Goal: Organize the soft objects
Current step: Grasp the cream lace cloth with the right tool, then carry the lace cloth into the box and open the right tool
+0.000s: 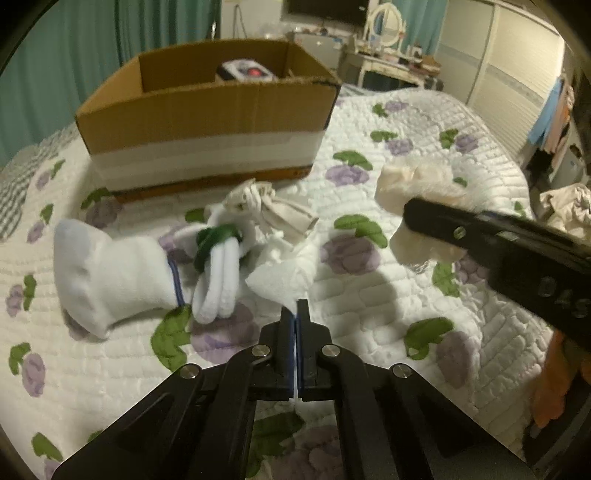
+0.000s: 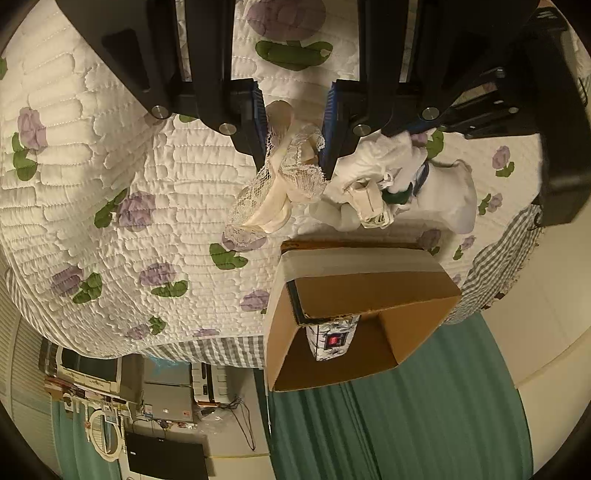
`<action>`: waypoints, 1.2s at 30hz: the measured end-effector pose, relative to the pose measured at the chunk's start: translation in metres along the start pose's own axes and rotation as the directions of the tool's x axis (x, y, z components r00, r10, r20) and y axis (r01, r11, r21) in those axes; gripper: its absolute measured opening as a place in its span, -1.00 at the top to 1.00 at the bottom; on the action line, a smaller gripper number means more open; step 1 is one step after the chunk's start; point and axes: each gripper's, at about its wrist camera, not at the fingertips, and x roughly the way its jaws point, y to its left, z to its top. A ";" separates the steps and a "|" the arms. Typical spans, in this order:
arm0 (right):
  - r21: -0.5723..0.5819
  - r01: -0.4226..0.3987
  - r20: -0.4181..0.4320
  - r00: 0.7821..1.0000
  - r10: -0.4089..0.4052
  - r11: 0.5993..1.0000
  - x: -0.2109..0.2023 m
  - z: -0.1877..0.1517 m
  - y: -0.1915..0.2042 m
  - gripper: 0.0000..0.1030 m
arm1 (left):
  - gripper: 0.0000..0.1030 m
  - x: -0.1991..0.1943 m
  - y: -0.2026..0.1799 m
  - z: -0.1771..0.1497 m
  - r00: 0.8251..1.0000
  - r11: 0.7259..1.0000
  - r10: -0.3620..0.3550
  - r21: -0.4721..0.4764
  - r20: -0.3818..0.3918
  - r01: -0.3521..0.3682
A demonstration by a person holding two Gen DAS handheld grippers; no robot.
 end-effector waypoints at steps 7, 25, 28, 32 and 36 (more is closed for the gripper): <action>-0.014 0.026 0.009 1.000 -0.026 1.000 -0.003 -0.003 0.005 0.51 | 1.00 -0.033 0.010 0.003 0.998 1.000 0.005 0.006 0.064 -0.005; -0.182 0.031 0.158 0.987 -0.002 0.983 -0.069 0.040 0.060 0.51 | 1.00 -0.117 0.018 0.072 0.960 0.990 0.054 0.109 0.275 -0.087; -0.215 0.036 0.191 0.982 0.006 0.976 -0.079 0.061 0.070 0.51 | 1.00 -0.122 0.024 0.093 0.942 0.984 0.079 0.123 0.326 -0.126; -0.252 0.050 0.230 0.973 0.009 0.967 -0.080 0.092 0.080 0.51 | 1.00 -0.113 0.042 0.129 0.927 0.978 0.096 0.139 0.361 -0.155; -0.267 0.045 0.257 0.966 0.027 0.963 -0.066 0.123 0.087 0.51 | 0.99 -0.085 0.055 0.154 0.939 0.972 0.079 0.184 0.336 -0.147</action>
